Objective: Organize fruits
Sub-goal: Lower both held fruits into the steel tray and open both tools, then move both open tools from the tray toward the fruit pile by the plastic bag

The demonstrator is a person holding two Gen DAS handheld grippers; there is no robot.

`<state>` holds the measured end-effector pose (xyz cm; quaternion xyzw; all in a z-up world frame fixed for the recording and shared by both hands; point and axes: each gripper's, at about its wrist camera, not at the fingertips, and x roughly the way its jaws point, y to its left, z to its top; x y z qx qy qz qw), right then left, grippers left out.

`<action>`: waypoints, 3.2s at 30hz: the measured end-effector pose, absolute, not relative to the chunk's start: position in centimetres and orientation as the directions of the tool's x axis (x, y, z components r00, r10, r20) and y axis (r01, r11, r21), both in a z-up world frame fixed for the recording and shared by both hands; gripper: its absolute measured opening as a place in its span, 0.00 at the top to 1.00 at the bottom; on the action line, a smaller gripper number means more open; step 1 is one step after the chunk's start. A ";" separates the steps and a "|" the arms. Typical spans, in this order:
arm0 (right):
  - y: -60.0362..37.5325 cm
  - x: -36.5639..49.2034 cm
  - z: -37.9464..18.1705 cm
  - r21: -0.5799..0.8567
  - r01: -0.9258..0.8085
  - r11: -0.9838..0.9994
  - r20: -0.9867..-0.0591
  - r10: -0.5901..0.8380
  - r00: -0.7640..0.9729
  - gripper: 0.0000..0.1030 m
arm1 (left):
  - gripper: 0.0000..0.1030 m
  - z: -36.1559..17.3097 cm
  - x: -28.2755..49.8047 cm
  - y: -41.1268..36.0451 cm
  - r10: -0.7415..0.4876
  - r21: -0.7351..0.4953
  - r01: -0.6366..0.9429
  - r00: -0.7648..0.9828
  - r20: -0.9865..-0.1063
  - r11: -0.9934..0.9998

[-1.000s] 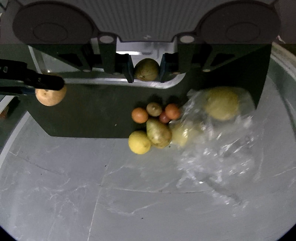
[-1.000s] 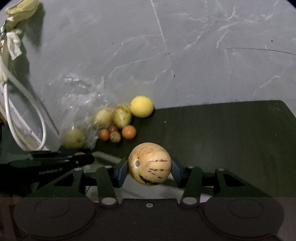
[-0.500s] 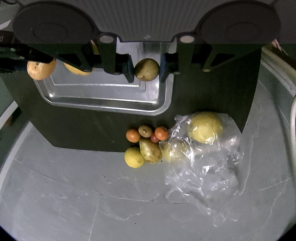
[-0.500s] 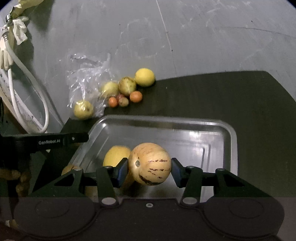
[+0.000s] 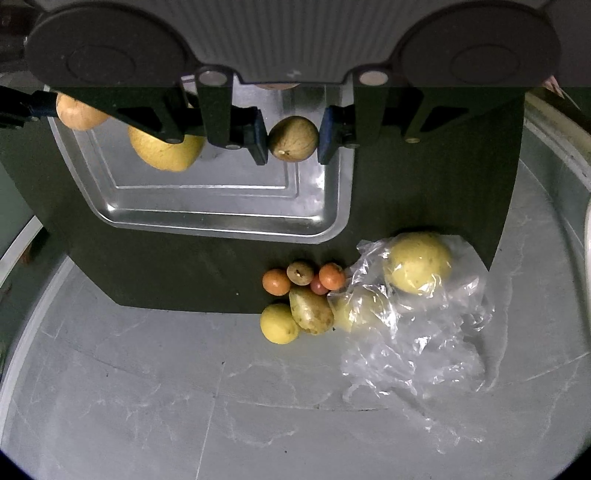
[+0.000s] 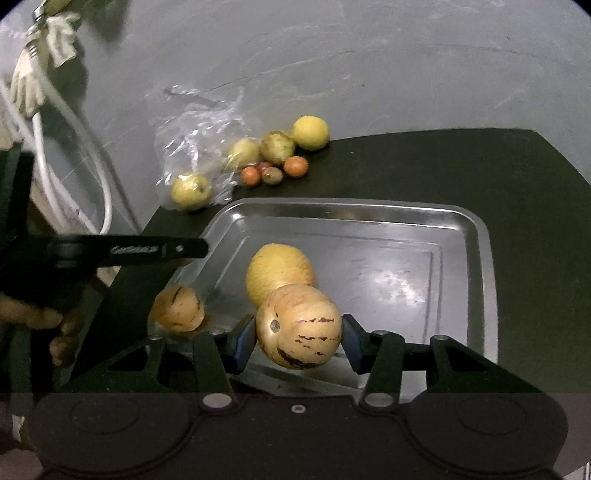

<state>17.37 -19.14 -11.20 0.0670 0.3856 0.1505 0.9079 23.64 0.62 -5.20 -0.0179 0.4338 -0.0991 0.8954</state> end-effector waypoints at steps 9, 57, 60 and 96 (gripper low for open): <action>-16.1 17.4 -11.1 0.213 -0.321 0.923 -0.685 0.375 0.624 0.50 | 0.69 -5.7 23.7 0.5 -0.181 -0.109 0.158 0.581 -0.793 0.981; -14.3 16.8 -10.9 0.155 -0.289 0.945 -0.740 0.305 0.599 0.03 | 0.01 -2.4 17.2 3.8 -0.221 -0.159 0.154 0.634 -0.741 0.975; -15.1 16.3 -10.7 0.154 -0.260 0.953 -0.753 0.283 0.594 0.02 | 0.01 -2.4 16.1 4.3 -0.245 -0.176 0.172 0.627 -0.739 0.969; -23.5 20.3 -9.5 -0.024 -0.007 1.000 -0.695 -0.012 0.719 0.01 | 0.01 -3.0 21.6 3.9 -0.135 -0.169 -0.010 0.553 -0.822 0.986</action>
